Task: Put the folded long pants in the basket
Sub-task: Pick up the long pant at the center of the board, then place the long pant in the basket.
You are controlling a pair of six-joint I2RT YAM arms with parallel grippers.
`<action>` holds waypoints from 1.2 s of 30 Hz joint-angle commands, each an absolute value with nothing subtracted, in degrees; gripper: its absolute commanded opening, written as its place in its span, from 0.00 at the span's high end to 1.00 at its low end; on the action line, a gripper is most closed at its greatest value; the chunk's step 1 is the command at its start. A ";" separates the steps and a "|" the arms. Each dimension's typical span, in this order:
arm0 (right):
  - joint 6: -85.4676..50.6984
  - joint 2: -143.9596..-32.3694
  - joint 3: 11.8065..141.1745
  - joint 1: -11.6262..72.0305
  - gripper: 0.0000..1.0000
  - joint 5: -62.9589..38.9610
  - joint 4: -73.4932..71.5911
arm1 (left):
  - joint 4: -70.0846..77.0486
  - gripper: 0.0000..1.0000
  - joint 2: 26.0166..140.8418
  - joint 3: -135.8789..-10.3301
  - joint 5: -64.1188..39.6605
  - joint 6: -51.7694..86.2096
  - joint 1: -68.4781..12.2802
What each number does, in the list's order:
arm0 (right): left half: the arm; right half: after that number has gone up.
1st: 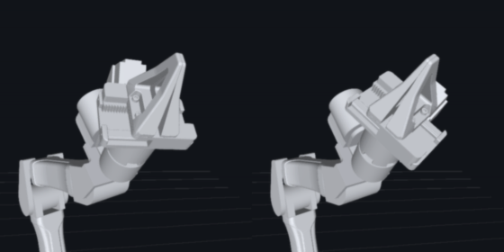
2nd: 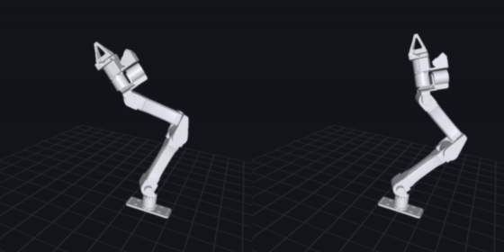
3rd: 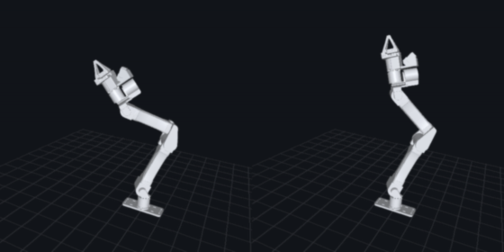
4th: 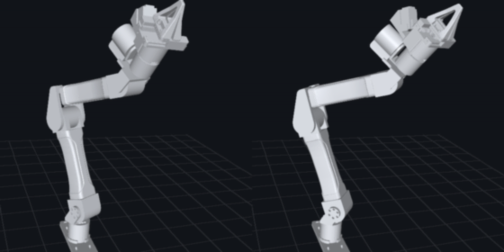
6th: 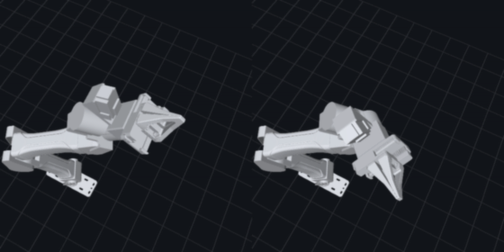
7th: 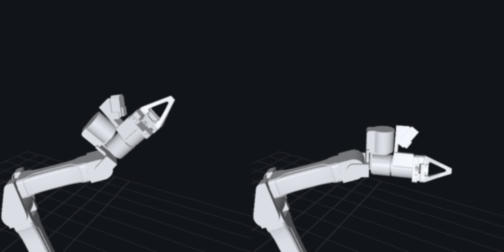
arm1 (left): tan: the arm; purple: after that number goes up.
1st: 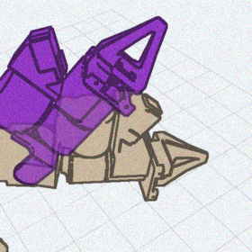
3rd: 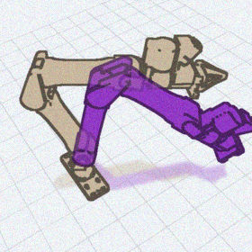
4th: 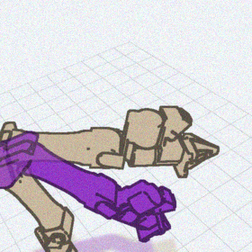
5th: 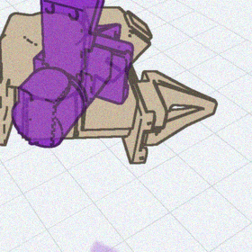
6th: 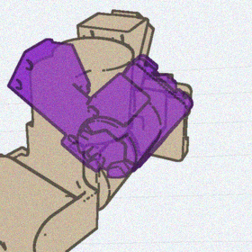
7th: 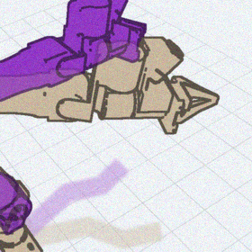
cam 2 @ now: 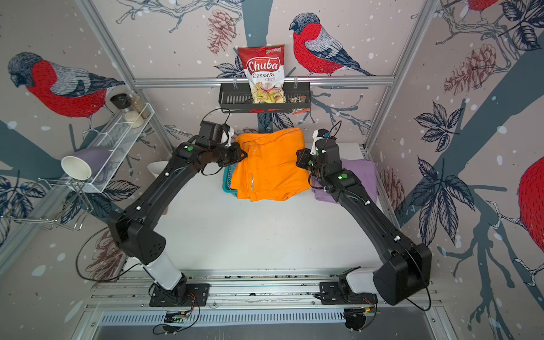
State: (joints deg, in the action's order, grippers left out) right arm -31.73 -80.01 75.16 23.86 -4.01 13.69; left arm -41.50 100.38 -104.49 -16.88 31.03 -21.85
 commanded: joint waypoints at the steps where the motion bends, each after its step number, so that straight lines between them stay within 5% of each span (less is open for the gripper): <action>1: -29.36 -86.35 78.97 19.62 1.00 -8.63 14.69 | -41.71 1.00 104.20 -103.88 -31.61 27.82 -13.03; 6: -27.13 -92.62 83.23 16.04 1.00 -10.69 16.87 | -31.20 1.00 101.44 -96.25 -36.10 29.99 -3.51; 36: -27.10 -115.13 94.33 20.40 1.00 -4.18 15.69 | -39.65 1.00 122.52 -112.38 -26.77 27.39 -5.45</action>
